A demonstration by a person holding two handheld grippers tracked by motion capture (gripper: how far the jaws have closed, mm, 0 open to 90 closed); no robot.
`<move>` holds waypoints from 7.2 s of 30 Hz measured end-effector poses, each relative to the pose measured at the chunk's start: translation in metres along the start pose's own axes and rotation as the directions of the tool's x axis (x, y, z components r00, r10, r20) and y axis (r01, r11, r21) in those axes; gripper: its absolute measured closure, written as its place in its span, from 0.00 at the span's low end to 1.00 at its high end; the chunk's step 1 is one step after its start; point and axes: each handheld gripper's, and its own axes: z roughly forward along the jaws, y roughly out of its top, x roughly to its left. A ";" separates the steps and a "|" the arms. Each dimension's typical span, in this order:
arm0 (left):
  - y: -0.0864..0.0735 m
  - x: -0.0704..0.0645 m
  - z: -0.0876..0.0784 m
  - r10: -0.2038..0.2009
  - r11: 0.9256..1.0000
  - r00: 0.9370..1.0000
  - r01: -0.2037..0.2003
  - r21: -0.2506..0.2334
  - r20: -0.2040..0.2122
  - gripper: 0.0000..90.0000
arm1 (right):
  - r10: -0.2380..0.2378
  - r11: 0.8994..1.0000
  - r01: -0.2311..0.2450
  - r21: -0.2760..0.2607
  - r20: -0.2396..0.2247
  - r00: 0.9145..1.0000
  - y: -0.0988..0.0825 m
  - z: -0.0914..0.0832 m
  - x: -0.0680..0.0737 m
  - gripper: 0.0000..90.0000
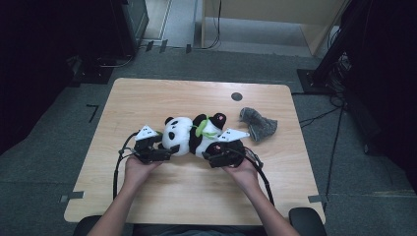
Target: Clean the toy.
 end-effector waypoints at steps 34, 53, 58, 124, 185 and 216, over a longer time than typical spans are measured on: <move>0.004 0.006 -0.011 0.080 0.995 0.996 -0.077 -0.067 0.042 0.20 | 0.192 0.981 -0.192 0.004 -0.060 0.980 0.033 -0.015 -0.057 0.57; 0.008 -0.011 -0.014 0.114 0.988 0.991 -0.121 -0.094 -0.071 0.30 | 0.245 0.969 -0.249 0.010 -0.219 0.944 0.045 -0.010 -0.035 0.54; 0.012 -0.009 -0.017 0.065 0.997 0.997 -0.066 -0.030 -0.043 0.55 | 0.158 0.987 -0.162 -0.009 -0.157 0.975 0.040 -0.006 -0.031 0.45; 0.011 -0.018 -0.015 0.061 0.995 0.998 -0.059 -0.076 0.032 0.60 | 0.001 1.000 -0.004 -0.024 -0.108 0.994 0.033 -0.018 -0.028 0.18; 0.016 -0.004 -0.030 -0.144 0.987 0.987 0.148 -0.058 0.070 0.33 | 0.153 0.988 -0.157 -0.015 -0.140 0.978 0.020 -0.035 -0.026 0.29; 0.011 0.008 -0.017 -0.040 0.997 0.996 0.035 -0.066 -0.077 0.29 | 0.094 0.989 -0.079 -0.121 0.123 0.988 0.015 -0.037 -0.054 0.31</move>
